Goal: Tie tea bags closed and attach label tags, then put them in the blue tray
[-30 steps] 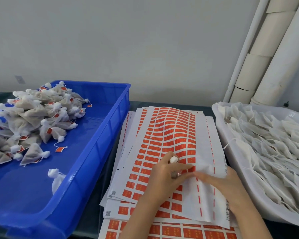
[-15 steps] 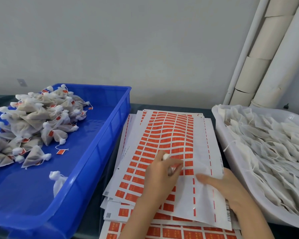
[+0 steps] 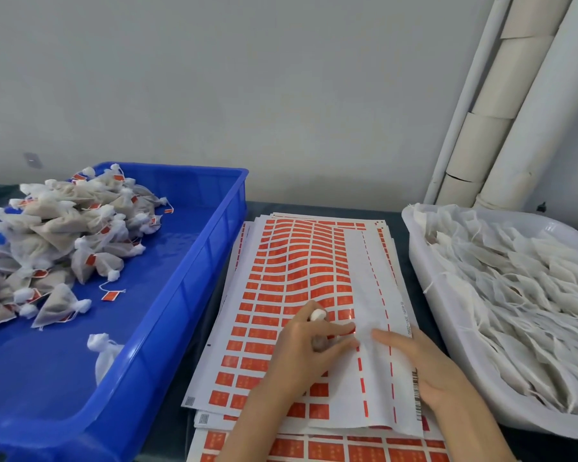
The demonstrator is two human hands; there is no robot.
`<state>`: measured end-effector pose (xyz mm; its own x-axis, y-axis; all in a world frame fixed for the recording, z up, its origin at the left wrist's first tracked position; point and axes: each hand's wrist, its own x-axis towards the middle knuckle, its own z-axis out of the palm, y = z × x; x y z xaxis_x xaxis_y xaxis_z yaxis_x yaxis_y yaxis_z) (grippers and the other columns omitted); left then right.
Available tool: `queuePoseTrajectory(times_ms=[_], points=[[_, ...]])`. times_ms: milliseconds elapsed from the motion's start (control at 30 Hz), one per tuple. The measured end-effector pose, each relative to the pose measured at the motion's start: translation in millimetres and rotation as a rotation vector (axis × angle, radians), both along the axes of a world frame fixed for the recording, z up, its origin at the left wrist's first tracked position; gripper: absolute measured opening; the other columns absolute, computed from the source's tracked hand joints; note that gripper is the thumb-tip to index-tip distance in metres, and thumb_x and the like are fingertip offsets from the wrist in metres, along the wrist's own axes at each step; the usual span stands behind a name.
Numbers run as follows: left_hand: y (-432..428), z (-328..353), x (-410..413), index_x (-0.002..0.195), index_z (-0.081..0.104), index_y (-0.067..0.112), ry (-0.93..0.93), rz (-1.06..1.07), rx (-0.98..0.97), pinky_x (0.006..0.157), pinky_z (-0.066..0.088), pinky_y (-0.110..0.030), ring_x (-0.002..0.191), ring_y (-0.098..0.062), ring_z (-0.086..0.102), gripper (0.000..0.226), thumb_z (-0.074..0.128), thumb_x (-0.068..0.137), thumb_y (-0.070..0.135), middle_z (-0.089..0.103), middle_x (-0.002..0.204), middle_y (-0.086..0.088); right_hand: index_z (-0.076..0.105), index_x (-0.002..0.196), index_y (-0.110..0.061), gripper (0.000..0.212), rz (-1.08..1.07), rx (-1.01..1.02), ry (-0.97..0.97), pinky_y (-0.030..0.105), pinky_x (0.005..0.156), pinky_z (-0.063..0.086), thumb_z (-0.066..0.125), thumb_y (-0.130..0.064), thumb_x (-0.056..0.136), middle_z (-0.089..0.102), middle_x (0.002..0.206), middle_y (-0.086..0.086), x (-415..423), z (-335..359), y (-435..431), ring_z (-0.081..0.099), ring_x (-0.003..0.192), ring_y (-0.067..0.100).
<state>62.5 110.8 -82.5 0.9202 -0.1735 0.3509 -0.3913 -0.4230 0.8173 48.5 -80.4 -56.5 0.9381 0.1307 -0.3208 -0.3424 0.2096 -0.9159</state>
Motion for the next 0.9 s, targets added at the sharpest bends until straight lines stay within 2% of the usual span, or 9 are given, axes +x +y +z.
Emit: queuePoseTrajectory(times_ms=[100, 400, 533, 633, 800, 900], points=[[-0.3, -2.4, 2.2, 0.106, 0.073, 0.033, 0.005, 0.003, -0.008, 0.077, 0.051, -0.013, 0.099, 0.002, 0.05, 0.027, 0.072, 0.08, 0.039, 0.052, 0.097, 0.025, 0.063, 0.117, -0.01, 0.044, 0.008, 0.002, -0.007, 0.038, 0.064, 0.058, 0.071, -0.015, 0.074, 0.071, 0.103, 0.021, -2.5, 0.5, 0.3, 0.071, 0.086, 0.037], [-0.7, -4.0, 0.4, 0.108, 0.073, 0.031, -0.05, 0.017, 0.046, 0.077, 0.047, -0.005, 0.1, 0.007, 0.049, 0.024, 0.07, 0.084, 0.031, 0.048, 0.095, 0.032, 0.063, 0.116, -0.011, 0.048, 0.027, -0.055, -0.016, 0.036, 0.063, 0.057, 0.071, -0.021, 0.07, 0.072, 0.1, 0.018, -6.3, 3.6, 0.3, 0.072, 0.084, 0.034], [0.7, -1.2, -2.9, 0.108, 0.073, 0.032, -0.072, 0.014, -0.003, 0.077, 0.05, -0.01, 0.1, 0.002, 0.052, 0.027, 0.066, 0.083, 0.041, 0.05, 0.097, 0.029, 0.059, 0.119, -0.016, 0.05, 0.059, -0.031, 0.021, 0.041, 0.066, 0.057, 0.078, -0.018, 0.072, 0.071, 0.104, 0.02, -7.4, 4.4, 2.4, 0.07, 0.087, 0.038], [1.3, 0.8, -5.7, 0.107, 0.073, 0.032, -0.102, 0.011, -0.034, 0.071, 0.053, -0.016, 0.094, -0.006, 0.055, 0.029, 0.067, 0.082, 0.046, 0.054, 0.097, 0.023, 0.061, 0.116, -0.018, 0.06, 0.031, -0.072, 0.0, 0.04, 0.061, 0.058, 0.09, -0.022, 0.063, 0.072, 0.101, 0.017, -7.5, 5.2, 5.5, 0.071, 0.084, 0.038], [0.0, 1.7, -7.8, 0.105, 0.074, 0.032, -0.116, 0.009, -0.014, 0.069, 0.051, -0.011, 0.094, -0.006, 0.055, 0.026, 0.071, 0.081, 0.043, 0.052, 0.093, 0.024, 0.067, 0.099, -0.023, 0.055, -0.051, -0.205, -0.033, 0.029, 0.047, 0.055, 0.091, -0.027, 0.049, 0.075, 0.081, 0.006, -2.3, 6.0, 10.0, 0.073, 0.069, 0.027], [0.5, 0.4, -7.0, 0.104, 0.074, 0.033, -0.125, 0.021, 0.017, 0.071, 0.05, -0.009, 0.096, -0.004, 0.054, 0.026, 0.07, 0.081, 0.045, 0.051, 0.094, 0.026, 0.068, 0.098, -0.024, 0.056, -0.034, -0.213, -0.031, 0.03, 0.049, 0.056, 0.092, -0.027, 0.047, 0.076, 0.083, 0.005, 0.0, 3.2, 7.8, 0.073, 0.071, 0.027]])
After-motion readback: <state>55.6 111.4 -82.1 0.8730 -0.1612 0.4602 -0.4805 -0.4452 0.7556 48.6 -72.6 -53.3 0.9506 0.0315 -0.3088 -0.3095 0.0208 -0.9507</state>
